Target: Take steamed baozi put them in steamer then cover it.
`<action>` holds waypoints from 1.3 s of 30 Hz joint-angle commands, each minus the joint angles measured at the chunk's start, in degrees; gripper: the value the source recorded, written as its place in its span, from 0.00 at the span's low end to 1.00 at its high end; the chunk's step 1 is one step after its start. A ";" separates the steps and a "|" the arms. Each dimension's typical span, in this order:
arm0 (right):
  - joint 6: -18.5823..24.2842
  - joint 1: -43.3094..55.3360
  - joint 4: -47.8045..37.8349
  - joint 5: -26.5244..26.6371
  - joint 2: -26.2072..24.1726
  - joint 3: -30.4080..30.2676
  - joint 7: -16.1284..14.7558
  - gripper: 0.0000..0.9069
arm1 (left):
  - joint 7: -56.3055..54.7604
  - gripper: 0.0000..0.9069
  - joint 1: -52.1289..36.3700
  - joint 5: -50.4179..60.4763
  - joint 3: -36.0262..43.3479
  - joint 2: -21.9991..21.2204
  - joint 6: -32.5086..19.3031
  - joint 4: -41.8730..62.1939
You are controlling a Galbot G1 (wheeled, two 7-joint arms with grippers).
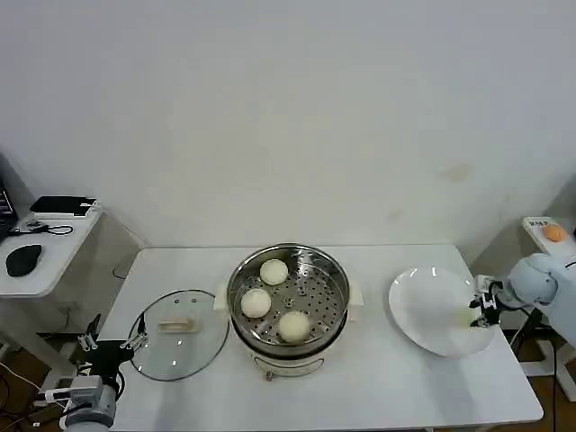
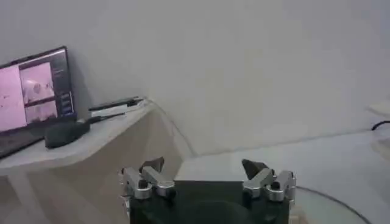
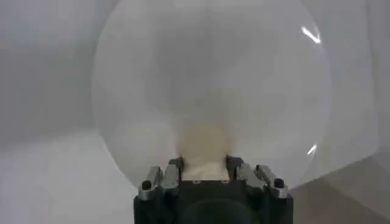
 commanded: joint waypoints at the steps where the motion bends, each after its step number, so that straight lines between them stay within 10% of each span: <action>1: -1.82 14.88 6.69 6.06 -0.07 -6.94 0.12 0.54 | -0.07 1.00 -0.22 0.02 -0.04 0.04 0.16 0.01; 14: -10.82 39.58 20.41 24.19 11.51 -23.24 7.22 0.54 | -0.24 1.00 0.33 1.08 -0.58 -0.40 0.42 -1.30; 29: -22.83 37.24 23.01 44.91 28.21 -27.21 19.03 0.56 | -0.31 1.00 1.15 1.79 -1.36 -1.18 0.19 -1.49; 39: -25.52 31.34 21.84 42.76 28.00 -29.38 20.00 0.56 | -0.29 1.00 1.31 1.69 -1.96 -1.27 0.07 -1.41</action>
